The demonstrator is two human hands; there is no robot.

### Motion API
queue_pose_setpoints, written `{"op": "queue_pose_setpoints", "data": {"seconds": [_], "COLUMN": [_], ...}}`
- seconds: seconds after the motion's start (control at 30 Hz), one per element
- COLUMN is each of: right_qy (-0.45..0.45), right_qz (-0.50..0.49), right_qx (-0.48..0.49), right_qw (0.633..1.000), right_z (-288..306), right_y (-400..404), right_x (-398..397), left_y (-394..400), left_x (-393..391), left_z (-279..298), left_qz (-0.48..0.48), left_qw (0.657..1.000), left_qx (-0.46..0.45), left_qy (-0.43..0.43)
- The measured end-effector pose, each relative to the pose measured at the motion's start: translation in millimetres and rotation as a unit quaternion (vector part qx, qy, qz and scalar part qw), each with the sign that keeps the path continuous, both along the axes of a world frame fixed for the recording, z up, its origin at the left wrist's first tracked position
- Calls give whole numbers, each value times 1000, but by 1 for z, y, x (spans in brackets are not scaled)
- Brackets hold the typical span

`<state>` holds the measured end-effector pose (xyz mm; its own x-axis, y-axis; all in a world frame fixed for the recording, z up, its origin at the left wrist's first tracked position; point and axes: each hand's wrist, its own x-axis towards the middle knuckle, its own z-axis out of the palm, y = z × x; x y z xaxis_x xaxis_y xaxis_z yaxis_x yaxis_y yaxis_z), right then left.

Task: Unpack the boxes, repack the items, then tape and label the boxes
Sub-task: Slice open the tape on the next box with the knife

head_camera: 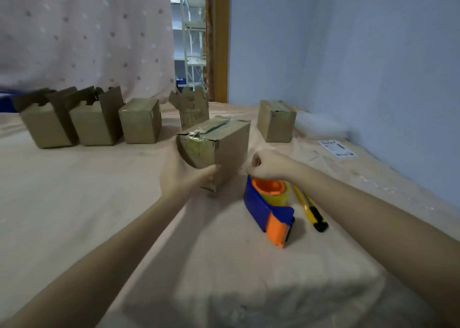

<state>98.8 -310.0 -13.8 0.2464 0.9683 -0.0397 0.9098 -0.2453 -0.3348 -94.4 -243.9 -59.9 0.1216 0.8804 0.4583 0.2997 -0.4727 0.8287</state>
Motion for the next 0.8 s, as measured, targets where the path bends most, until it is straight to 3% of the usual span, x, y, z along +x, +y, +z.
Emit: {"op": "queue_pose_setpoints", "data": {"seconds": [0.1,0.23,0.53,0.7,0.8], "right_qy": [-78,-121,-91,-224,-372], "right_qz": [-4,-5,-36,-47,-6], "right_qx": [6,-66,-48,26,55], "right_qw": [997,990,994,973,927], "right_z": [-6,-12,-5,17,20], "right_y": [-20,-30,-27,-22,-6], "right_x": [-13,-23,-12,14,34], "left_y": [-11,-19,-21,-11,-1], "left_x": [-25,-52,-76,-78,-72], "left_z": [-11,-21,-17,-17,-14], "left_qz": [-18,-57,-162,-219,-270], "left_qw": [999,997,985,971,958], "left_qx": [-19,-35,-42,-76,-92], "left_qy": [-25,-38,-45,-55,-23]}}
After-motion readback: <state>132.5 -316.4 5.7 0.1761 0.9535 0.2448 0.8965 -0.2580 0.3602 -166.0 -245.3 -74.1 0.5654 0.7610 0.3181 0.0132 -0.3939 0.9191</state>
